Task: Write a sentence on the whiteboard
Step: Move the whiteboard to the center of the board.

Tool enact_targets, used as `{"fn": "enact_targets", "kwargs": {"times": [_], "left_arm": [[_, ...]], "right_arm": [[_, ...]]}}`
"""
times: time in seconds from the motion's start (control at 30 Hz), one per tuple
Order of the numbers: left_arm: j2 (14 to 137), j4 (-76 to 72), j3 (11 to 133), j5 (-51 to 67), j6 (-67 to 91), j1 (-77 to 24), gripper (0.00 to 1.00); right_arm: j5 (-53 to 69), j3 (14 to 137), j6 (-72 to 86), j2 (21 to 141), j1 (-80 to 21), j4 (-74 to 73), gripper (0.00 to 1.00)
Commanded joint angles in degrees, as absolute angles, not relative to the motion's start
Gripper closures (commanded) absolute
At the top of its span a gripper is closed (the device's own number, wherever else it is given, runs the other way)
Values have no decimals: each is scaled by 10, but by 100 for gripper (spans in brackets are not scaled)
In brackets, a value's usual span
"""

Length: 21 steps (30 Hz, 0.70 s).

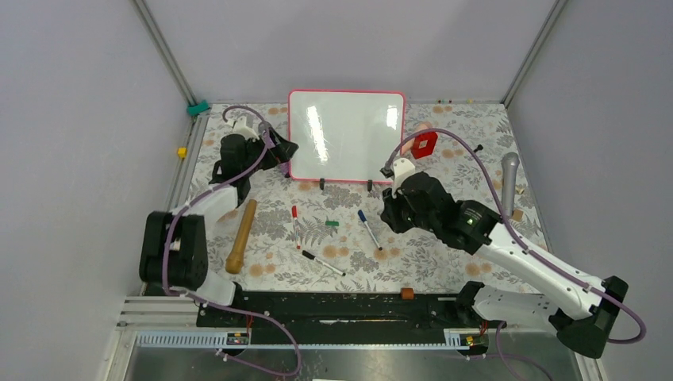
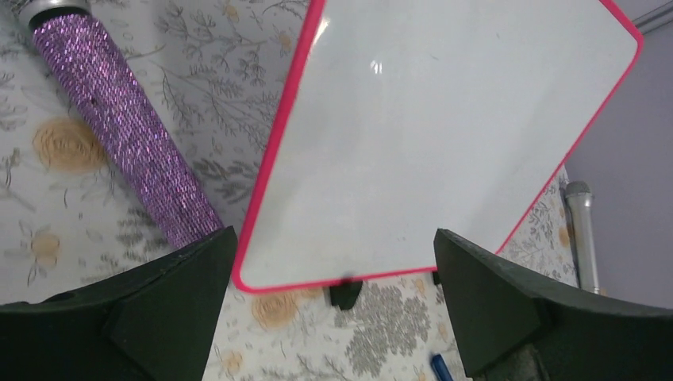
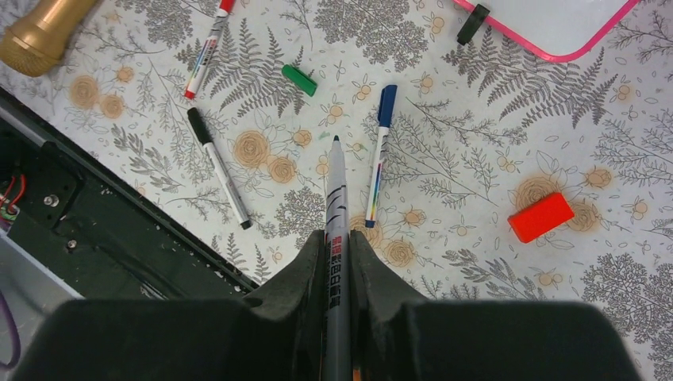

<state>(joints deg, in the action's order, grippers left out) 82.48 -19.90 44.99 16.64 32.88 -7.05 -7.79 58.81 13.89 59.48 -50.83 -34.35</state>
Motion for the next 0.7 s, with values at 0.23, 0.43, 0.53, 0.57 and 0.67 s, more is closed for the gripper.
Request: {"fn": "enact_targets", "kwargs": {"times": [0.23,0.43,0.53,0.57,0.67], "left_arm": [[1039,-470,541,328,338,-32,6],[1095,-493,561,368,348,-26,9],[1113,-514,554,394,371,-26,13],[1116,-533,545,402,382,-25,16],[1120,-632,499,418,437,-27,21]], "right_arm": [[-75,576,161,511,-502,-351,100],[-99,540,216,477,-503,-345,100],[-108,538,235,488,-502,-336,100],[-108,544,237,498,-503,-337,100],[-104,570,236,534,-502,-334,100]]}}
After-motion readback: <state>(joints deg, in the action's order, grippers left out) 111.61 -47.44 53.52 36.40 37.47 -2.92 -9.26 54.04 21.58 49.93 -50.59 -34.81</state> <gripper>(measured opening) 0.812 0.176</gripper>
